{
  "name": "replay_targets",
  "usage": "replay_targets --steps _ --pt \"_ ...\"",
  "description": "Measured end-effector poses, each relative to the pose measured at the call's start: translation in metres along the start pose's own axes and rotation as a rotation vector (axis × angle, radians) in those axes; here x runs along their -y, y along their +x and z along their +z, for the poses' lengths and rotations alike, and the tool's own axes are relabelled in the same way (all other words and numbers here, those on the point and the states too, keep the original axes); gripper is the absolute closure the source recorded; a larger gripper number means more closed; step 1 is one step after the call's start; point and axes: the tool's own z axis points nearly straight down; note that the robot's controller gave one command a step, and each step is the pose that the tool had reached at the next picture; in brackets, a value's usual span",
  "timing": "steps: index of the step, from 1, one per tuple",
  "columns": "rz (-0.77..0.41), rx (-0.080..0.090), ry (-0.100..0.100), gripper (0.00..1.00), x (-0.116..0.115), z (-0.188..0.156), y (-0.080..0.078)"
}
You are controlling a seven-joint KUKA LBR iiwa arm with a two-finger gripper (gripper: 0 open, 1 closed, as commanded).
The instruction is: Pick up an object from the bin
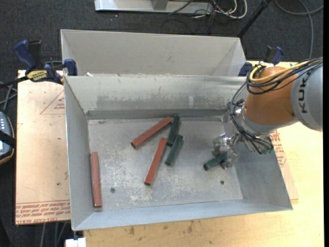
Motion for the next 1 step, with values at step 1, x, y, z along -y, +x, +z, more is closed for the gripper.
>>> replay_targets --steps 1 --pt "0.0 0.0 0.0 1.0 0.0 0.0 0.0"
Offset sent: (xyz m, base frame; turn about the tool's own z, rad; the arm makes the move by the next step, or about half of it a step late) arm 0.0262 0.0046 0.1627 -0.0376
